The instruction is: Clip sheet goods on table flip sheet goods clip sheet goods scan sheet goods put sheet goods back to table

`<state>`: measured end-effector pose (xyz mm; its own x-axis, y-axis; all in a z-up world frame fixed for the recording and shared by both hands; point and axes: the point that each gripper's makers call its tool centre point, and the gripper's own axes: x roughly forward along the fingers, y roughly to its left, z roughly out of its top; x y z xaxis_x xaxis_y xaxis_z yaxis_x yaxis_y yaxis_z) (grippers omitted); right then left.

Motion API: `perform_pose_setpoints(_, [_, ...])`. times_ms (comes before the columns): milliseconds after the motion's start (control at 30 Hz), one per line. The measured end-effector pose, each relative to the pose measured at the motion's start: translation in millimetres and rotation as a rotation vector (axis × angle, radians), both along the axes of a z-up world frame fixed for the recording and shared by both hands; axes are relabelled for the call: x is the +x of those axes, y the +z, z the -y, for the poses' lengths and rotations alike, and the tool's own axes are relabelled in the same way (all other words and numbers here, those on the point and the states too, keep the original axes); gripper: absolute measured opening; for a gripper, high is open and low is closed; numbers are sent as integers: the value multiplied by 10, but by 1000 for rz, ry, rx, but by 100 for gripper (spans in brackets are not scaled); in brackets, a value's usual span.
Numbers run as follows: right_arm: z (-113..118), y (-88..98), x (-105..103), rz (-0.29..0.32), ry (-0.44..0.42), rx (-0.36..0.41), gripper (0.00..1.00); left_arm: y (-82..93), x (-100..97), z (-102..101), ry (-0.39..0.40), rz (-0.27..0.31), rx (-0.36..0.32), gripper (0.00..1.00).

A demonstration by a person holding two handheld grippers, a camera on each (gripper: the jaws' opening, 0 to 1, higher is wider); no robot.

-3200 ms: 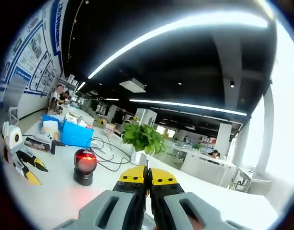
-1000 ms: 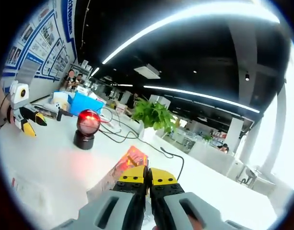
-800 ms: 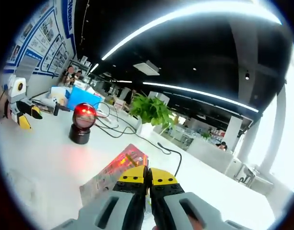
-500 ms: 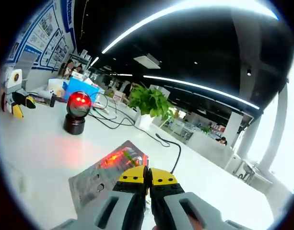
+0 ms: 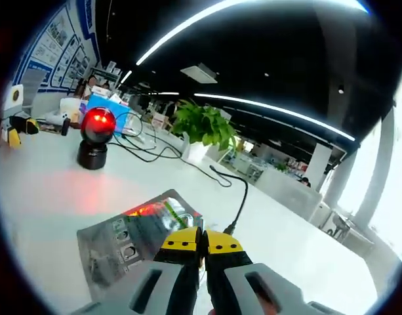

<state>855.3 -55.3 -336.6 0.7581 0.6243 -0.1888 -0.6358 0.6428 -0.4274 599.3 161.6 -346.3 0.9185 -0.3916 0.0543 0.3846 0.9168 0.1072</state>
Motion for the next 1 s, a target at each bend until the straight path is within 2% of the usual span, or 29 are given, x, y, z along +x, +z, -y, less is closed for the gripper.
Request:
perform_pose_setpoints(367, [-12,-91,73,-5,2,-26,0,5,4,4,2,-2,-7,27])
perform_pose_setpoints(700, [16,-223,132,-41,-17,-18,0,16,1,10,2,-3,-19,27])
perform_pose_setpoints(1000, [-30,-373,224,-51,0,-74,0,4,11,-10,3,-5,-27,27])
